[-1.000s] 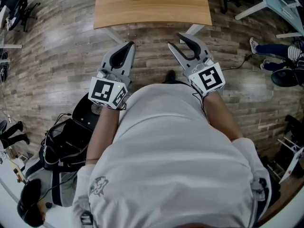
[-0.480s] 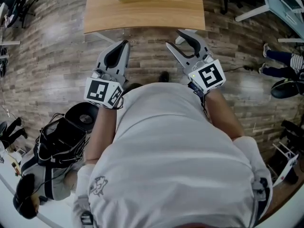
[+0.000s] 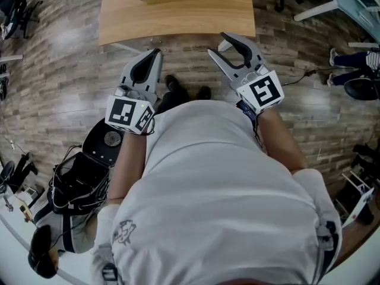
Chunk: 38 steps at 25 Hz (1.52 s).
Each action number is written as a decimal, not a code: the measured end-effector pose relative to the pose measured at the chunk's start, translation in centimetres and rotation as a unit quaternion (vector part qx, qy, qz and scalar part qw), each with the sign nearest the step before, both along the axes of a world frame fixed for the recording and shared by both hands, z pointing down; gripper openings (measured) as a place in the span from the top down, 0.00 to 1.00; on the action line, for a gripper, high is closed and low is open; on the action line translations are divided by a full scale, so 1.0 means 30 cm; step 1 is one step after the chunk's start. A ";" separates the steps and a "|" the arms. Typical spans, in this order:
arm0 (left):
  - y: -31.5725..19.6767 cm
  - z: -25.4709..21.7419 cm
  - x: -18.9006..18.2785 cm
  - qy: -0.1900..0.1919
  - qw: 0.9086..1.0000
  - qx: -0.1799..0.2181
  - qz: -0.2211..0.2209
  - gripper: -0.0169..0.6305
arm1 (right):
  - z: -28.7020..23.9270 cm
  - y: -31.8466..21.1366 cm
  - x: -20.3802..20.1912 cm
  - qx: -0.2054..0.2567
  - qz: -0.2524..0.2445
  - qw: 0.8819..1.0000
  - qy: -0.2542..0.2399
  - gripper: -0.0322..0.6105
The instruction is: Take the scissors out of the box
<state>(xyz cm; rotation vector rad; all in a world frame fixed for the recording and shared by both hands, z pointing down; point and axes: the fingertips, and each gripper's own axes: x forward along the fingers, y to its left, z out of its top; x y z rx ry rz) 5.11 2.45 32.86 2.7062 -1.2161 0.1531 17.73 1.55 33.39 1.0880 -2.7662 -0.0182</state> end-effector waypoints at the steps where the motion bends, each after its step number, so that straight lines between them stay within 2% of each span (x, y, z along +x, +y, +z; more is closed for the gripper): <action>1: -0.013 0.001 -0.005 0.002 1.000 0.000 0.000 0.97 | -0.002 -0.010 -0.005 -0.001 0.001 1.000 0.000 0.64; 9: -0.111 -0.002 -0.081 0.012 1.000 -0.003 0.000 0.97 | -0.002 -0.095 -0.077 -0.009 -0.002 1.000 0.013 0.64; 25: -0.311 -0.033 -0.414 0.012 1.000 0.019 0.004 0.97 | -0.021 -0.319 -0.441 -0.002 -0.013 0.999 0.040 0.64; 31: -0.352 -0.022 -0.487 0.018 1.000 0.014 -0.006 0.97 | 0.003 -0.363 -0.489 -0.012 -0.018 0.998 0.053 0.64; 38: -0.404 0.002 -0.505 0.018 0.999 0.005 -0.025 0.97 | 0.026 -0.444 -0.501 -0.017 -0.036 0.998 0.058 0.64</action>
